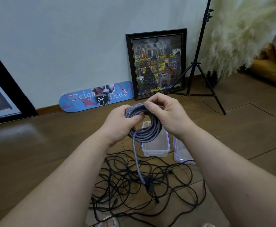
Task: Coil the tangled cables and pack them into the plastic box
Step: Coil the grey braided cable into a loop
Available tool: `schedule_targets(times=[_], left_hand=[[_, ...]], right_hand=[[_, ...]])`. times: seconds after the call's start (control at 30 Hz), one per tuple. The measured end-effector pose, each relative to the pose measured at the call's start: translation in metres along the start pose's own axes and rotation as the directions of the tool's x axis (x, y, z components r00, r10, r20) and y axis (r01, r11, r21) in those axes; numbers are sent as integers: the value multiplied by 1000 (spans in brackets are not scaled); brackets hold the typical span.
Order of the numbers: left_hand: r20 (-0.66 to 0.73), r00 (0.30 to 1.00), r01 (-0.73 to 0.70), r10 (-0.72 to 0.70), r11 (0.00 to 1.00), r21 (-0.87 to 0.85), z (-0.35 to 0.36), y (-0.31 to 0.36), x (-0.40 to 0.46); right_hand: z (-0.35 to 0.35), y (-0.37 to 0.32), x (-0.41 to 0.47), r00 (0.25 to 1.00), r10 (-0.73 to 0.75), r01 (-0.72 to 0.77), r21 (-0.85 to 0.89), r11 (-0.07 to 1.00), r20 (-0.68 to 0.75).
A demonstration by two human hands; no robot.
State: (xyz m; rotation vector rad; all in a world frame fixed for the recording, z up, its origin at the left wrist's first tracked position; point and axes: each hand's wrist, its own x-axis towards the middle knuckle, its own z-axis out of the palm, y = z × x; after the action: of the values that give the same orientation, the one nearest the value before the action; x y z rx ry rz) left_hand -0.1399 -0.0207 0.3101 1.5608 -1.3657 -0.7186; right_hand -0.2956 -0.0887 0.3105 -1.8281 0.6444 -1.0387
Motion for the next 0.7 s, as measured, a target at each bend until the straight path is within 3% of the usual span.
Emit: schedule_targets(times=[0.13, 0.27, 0.57, 0.7], left_hand=[[-8, 999, -47, 49, 985, 165, 0, 1, 2], [5, 992, -121, 126, 945, 303, 2, 4, 1], [-1, 938, -333, 346, 903, 270, 15, 2, -3], [-81, 895, -404, 439, 874, 272, 24, -4, 1]], right_hand=[[-1, -3, 0, 999, 30, -30, -30, 999, -31], [1, -7, 1, 991, 132, -129, 107, 986, -19], [-2, -9, 7, 936, 333, -269, 377, 886, -116], [-4, -7, 8, 936, 295, -231, 293, 928, -194]])
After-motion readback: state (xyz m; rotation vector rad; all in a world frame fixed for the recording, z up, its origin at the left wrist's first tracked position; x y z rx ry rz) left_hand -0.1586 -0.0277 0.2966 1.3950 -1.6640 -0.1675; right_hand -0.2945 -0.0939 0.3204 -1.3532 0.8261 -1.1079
